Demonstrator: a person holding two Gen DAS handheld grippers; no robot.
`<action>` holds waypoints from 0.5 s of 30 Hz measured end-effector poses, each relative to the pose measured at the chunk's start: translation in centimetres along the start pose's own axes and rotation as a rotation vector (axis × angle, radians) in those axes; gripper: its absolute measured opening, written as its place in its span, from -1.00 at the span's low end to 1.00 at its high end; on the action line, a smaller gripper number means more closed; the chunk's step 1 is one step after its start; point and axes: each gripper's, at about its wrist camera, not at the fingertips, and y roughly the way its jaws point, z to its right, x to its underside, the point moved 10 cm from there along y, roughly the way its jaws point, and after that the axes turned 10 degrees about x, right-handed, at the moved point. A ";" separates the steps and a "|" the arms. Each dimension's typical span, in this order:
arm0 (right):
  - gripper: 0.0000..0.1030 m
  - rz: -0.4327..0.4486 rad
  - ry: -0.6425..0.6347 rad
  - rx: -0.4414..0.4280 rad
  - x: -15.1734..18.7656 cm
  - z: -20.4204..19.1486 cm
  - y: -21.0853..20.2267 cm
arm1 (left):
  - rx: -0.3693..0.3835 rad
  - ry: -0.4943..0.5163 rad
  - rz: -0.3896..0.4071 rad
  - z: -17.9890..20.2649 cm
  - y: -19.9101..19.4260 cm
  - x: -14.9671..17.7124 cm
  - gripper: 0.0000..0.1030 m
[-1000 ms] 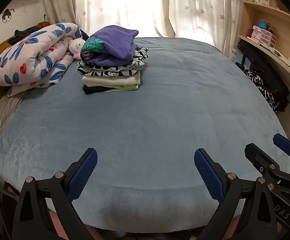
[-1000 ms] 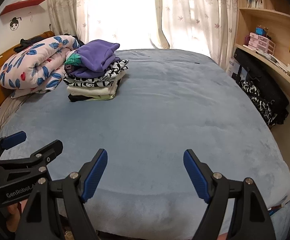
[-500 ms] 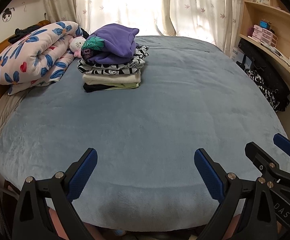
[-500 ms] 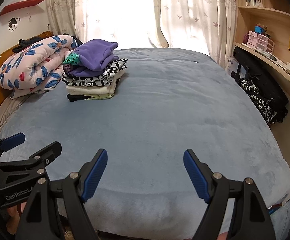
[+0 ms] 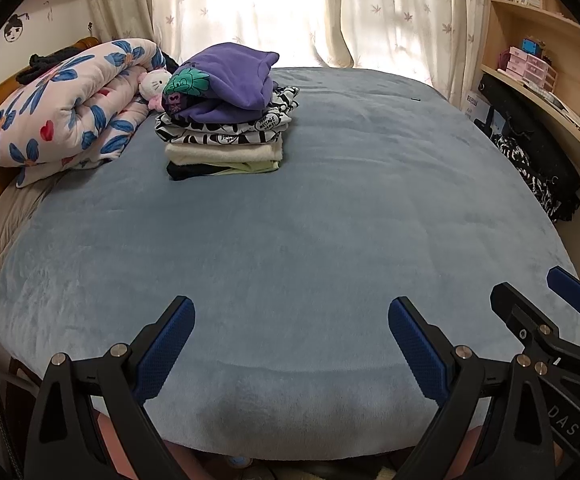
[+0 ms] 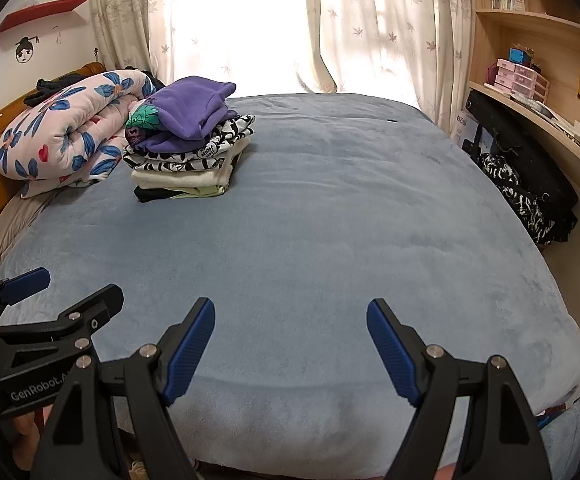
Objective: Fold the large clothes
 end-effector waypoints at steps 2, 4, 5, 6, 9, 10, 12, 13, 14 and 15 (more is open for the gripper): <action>0.53 0.001 0.002 0.001 0.0 0.1 0.0 | -0.002 0.002 0.000 0.0 0.0 0.0 0.88; 0.53 -0.001 0.005 0.003 0.2 0.1 0.2 | -0.003 0.002 -0.001 0.0 0.1 0.0 0.88; 0.53 0.000 0.004 0.003 0.1 0.1 0.2 | -0.003 0.003 0.000 0.0 0.1 0.0 0.88; 0.53 0.001 0.004 0.003 0.1 0.1 0.2 | -0.002 0.003 0.001 0.0 0.1 0.0 0.88; 0.53 0.002 0.004 0.003 0.1 0.2 0.2 | -0.002 0.003 0.001 0.0 0.1 0.0 0.88; 0.53 0.001 0.004 0.003 0.1 0.2 0.2 | -0.002 0.003 0.001 0.0 0.1 0.0 0.88; 0.53 0.000 0.004 0.002 0.1 0.2 0.2 | -0.003 0.004 0.001 0.0 0.1 0.0 0.88; 0.53 0.000 0.004 0.003 0.1 0.2 0.2 | -0.003 0.004 0.000 0.0 0.2 0.0 0.88; 0.53 0.000 0.003 0.003 0.1 0.2 0.2 | -0.003 0.002 -0.001 0.1 0.1 0.0 0.88; 0.53 0.000 0.003 0.003 0.1 0.2 0.2 | -0.003 0.002 -0.002 0.0 0.1 0.0 0.88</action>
